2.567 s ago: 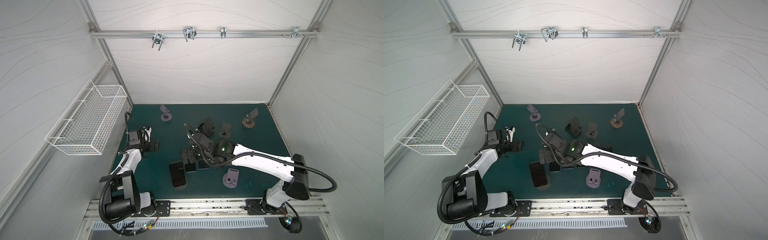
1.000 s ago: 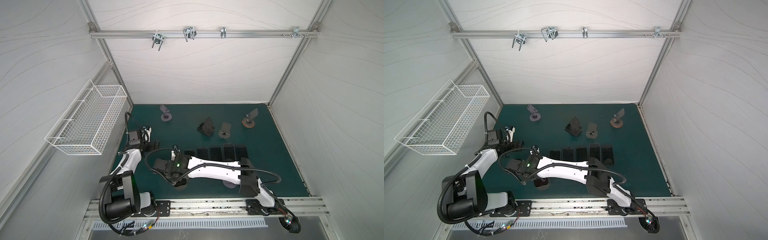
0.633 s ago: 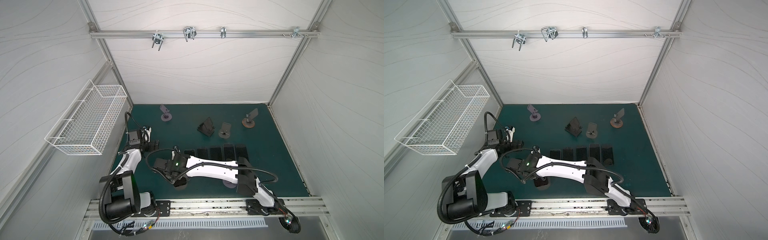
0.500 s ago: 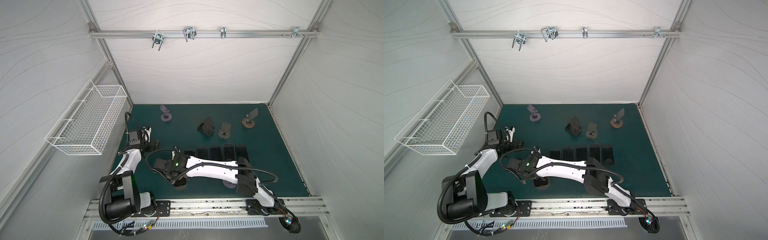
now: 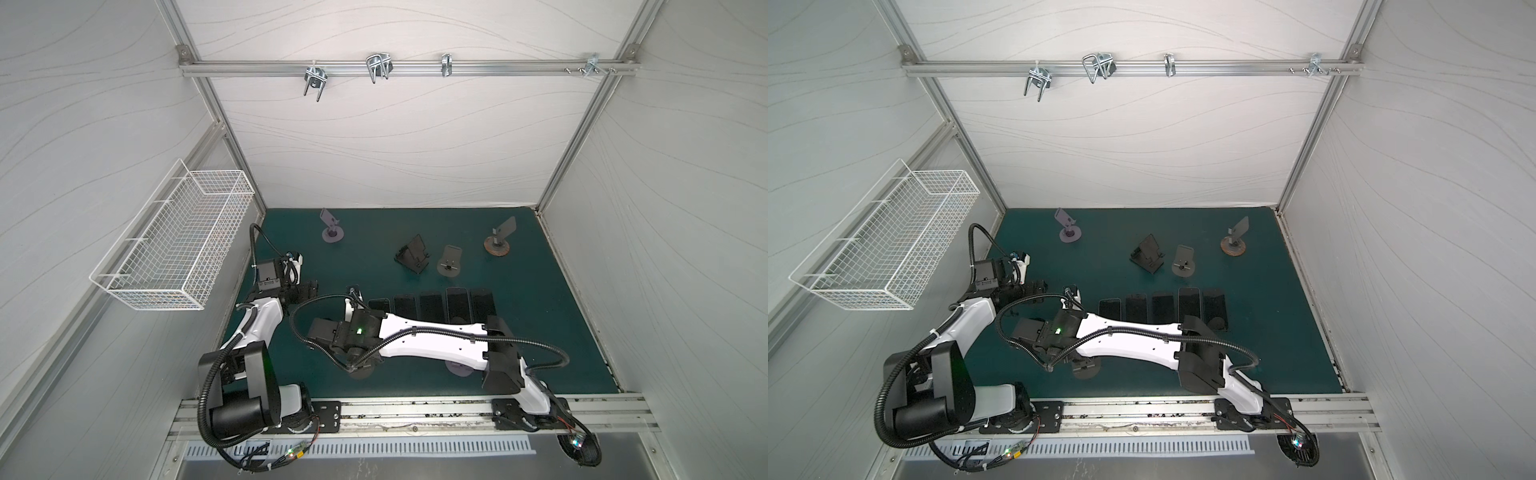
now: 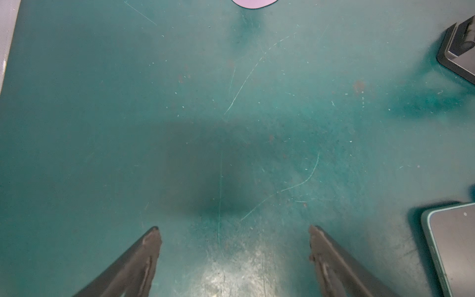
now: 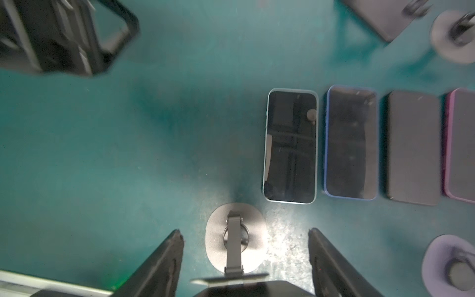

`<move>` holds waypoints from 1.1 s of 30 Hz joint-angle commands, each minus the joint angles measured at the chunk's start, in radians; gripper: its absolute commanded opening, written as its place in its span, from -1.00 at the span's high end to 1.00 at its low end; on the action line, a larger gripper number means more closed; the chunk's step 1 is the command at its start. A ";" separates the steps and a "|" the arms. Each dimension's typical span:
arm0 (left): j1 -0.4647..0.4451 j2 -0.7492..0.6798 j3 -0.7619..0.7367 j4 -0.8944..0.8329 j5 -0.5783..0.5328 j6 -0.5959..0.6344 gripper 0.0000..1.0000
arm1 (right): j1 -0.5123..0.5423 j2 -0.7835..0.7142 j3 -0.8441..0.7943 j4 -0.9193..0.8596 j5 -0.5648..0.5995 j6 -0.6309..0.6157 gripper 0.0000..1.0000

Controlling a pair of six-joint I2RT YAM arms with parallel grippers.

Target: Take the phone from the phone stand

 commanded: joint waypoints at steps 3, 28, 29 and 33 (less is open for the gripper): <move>0.003 -0.004 0.035 -0.002 0.002 0.009 -0.83 | 0.012 -0.074 0.014 -0.002 0.053 -0.078 -0.40; 0.003 -0.001 0.038 -0.012 0.010 0.016 -0.83 | -0.290 -0.369 -0.194 -0.023 0.005 -0.261 -0.40; 0.003 0.001 0.040 -0.013 0.010 0.016 -0.83 | -0.306 -0.383 -0.211 -0.004 0.003 -0.297 -0.40; 0.003 0.011 0.050 -0.022 0.007 0.015 -0.82 | -0.395 -0.417 -0.249 0.036 -0.023 -0.429 -0.39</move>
